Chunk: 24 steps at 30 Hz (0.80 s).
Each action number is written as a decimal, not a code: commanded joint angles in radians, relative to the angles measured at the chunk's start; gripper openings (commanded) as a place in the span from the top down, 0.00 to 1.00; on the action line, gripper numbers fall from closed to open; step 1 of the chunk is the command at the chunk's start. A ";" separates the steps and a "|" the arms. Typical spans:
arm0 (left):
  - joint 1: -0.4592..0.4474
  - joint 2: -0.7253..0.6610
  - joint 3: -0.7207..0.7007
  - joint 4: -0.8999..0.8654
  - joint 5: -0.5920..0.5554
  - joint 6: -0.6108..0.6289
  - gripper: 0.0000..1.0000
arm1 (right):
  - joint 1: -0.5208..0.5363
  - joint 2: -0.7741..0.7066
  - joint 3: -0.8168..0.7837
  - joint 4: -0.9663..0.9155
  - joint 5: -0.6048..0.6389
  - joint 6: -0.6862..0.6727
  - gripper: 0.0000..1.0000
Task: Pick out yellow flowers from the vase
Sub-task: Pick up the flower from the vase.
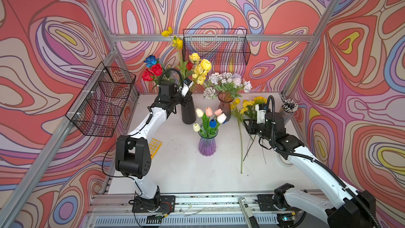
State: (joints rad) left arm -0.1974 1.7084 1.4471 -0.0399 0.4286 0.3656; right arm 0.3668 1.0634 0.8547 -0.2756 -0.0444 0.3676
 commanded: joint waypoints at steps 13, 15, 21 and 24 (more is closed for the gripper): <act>-0.005 -0.143 0.076 -0.021 0.037 -0.040 0.98 | -0.003 -0.034 0.006 0.018 -0.017 0.017 0.61; -0.005 -0.155 0.086 -0.032 0.037 -0.040 0.98 | -0.003 -0.036 0.003 0.020 -0.021 0.019 0.61; -0.003 -0.190 0.096 -0.054 0.026 -0.027 0.98 | -0.003 -0.039 -0.006 0.029 -0.028 0.028 0.61; -0.004 -0.197 0.096 -0.067 0.016 -0.016 0.99 | -0.003 -0.036 -0.005 0.031 -0.031 0.029 0.60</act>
State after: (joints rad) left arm -0.1974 1.5417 1.5097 -0.0792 0.4408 0.3397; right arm 0.3668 1.0397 0.8547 -0.2661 -0.0677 0.3866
